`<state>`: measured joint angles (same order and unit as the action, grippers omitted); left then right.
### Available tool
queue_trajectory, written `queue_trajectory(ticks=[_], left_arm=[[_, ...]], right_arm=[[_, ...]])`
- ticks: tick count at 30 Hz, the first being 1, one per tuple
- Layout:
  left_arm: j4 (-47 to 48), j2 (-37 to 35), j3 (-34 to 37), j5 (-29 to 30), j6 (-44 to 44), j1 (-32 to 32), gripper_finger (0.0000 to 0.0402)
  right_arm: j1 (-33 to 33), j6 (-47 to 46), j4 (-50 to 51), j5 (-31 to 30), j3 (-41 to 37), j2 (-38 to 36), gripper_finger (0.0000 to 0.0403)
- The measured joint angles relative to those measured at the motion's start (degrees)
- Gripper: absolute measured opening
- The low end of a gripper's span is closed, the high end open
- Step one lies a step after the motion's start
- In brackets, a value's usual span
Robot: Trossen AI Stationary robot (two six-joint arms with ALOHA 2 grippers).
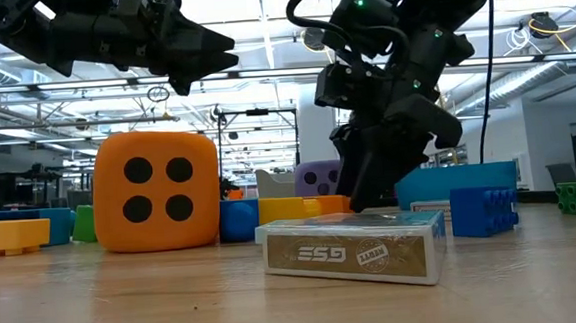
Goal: Pick & Place Toys
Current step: Put the orange gamepiece into the black bin
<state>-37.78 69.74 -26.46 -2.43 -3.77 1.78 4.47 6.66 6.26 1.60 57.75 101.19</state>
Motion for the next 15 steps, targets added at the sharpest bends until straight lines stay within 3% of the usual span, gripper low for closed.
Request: queue_trajectory(ticks=[15], left_arm=[[0.16,-0.01,0.0,0.0,-0.17,0.0,0.0175]], right_arm=[[0.0,0.03,-1.06,0.01,-0.06,2.94,0.0146]])
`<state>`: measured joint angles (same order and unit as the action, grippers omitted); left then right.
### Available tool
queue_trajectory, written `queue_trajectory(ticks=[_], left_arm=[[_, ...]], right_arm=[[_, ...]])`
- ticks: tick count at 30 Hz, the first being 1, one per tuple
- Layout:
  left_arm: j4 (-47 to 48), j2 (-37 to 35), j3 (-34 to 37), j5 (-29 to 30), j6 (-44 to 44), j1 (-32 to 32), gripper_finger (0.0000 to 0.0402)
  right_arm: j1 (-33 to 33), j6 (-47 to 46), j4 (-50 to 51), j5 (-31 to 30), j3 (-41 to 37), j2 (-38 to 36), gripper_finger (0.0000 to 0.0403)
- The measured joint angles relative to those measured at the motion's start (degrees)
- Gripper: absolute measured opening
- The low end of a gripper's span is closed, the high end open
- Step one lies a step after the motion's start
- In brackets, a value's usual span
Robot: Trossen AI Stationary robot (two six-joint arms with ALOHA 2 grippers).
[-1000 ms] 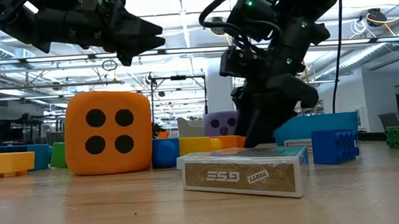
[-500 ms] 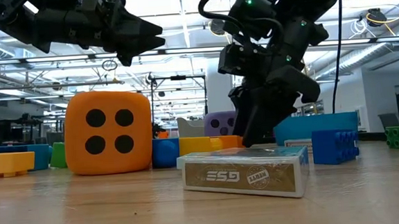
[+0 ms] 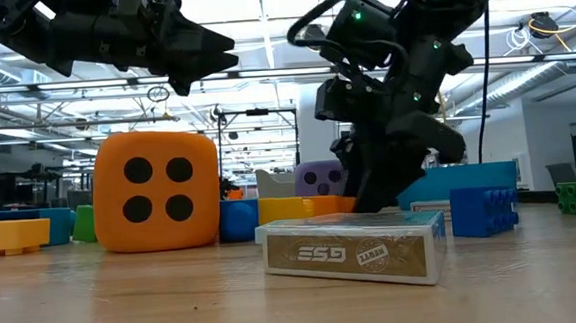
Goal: Pick & Place Toys
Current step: Put the orange gamepiece into the black bin
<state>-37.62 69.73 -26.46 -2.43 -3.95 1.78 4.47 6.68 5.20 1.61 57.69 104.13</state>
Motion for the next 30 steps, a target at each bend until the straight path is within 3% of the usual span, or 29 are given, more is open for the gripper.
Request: queue_trajectory(ticks=[6,15,19,30], left_arm=[[0.33,0.0,0.0,0.01,0.0,0.0,0.0175],[0.34,0.02,0.0,0.01,-0.48,0.0,0.0175],[0.34,0.0,0.0,0.01,-1.08,0.02,0.0175],[-0.36,0.02,0.0,0.01,-2.81,0.0,0.0175]], right_arm=[[0.0,0.17,-0.49,0.19,0.17,1.19,0.0114],[0.0,1.43,0.24,-0.05,-0.11,-2.87,0.0122],[0.02,1.52,1.67,-0.46,-0.11,-7.81,0.0109],[-0.01,4.09,5.07,-12.36,-0.02,-24.2,0.0117]])
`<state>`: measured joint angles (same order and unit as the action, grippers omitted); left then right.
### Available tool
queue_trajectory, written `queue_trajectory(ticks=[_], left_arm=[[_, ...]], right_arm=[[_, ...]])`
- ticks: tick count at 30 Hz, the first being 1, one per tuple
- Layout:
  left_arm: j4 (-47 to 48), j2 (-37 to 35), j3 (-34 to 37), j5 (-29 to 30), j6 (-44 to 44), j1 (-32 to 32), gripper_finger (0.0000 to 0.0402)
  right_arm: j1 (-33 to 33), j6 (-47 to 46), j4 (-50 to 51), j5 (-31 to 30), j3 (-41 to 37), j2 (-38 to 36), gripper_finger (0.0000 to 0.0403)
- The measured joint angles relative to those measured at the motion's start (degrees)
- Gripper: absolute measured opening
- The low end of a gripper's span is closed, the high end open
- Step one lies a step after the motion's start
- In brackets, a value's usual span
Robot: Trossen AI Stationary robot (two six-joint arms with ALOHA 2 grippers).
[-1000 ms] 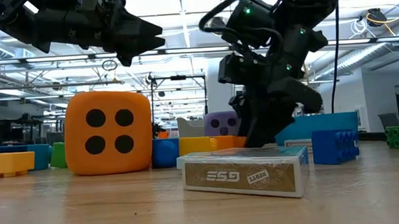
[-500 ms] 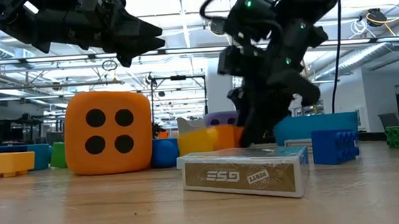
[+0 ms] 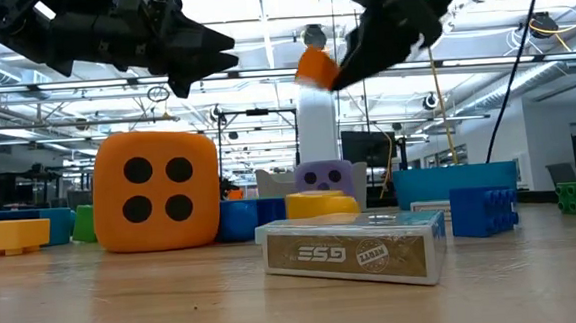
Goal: Pick & Place Toys
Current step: Put the orange gamepiece into the black bin
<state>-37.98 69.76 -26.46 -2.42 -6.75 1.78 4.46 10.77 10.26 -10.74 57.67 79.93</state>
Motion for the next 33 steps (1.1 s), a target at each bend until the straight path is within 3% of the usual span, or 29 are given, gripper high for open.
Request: queue_trajectory(ticks=[4,9,17,23,33], left_arm=[[-2.73,0.0,0.0,-0.05,1.66,-0.02,0.0175],[-2.04,0.0,-1.8,0.02,11.13,-1.91,0.0175],[12.9,0.85,-11.5,11.57,27.8,-7.34,0.0175],[18.95,6.02,-18.72,13.0,36.05,-10.09,0.0188],[20.55,14.49,-27.7,18.88,43.9,-11.32,0.0265]], right_arm=[[-0.59,-0.69,-0.8,0.27,0.0,-3.03,0.011],[-2.21,-2.55,-1.47,1.94,0.02,-3.59,0.0112],[-8.07,-9.47,-4.27,19.62,0.02,-3.59,0.011],[-13.21,-15.7,-6.23,33.45,0.02,-3.58,0.0112],[-15.59,-19.09,-5.51,41.05,0.02,-3.33,0.0112]])
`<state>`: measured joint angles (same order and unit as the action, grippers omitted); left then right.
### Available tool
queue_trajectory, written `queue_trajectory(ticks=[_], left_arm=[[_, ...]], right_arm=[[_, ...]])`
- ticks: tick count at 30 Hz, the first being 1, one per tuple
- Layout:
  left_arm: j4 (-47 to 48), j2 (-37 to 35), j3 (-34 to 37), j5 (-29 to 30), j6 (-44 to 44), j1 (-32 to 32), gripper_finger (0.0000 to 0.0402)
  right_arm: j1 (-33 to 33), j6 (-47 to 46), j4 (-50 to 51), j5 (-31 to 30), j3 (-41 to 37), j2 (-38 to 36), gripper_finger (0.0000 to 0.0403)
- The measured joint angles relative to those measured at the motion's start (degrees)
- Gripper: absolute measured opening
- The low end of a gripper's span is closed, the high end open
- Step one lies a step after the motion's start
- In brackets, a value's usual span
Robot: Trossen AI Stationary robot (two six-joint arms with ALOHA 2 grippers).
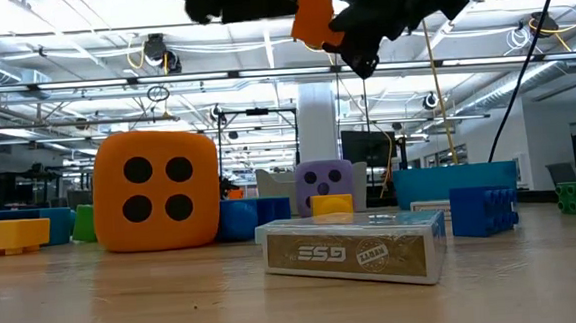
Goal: Pick & Place Toys
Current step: Put the orange gamepiece into the black bin
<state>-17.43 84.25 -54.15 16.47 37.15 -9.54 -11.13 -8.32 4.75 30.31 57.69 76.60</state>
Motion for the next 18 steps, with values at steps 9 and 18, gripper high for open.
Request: queue_trajectory(ticks=[9,18], left_arm=[[-0.18,0.13,-1.07,-4.34,1.02,1.18,0.0283],[-2.33,4.11,-2.79,-11.61,-0.62,3.53,0.0283]], right_arm=[[1.06,-0.04,0.02,1.54,0.0,0.0,0.0109],[3.59,-0.15,-1.97,2.5,0.0,0.0,0.0109]])
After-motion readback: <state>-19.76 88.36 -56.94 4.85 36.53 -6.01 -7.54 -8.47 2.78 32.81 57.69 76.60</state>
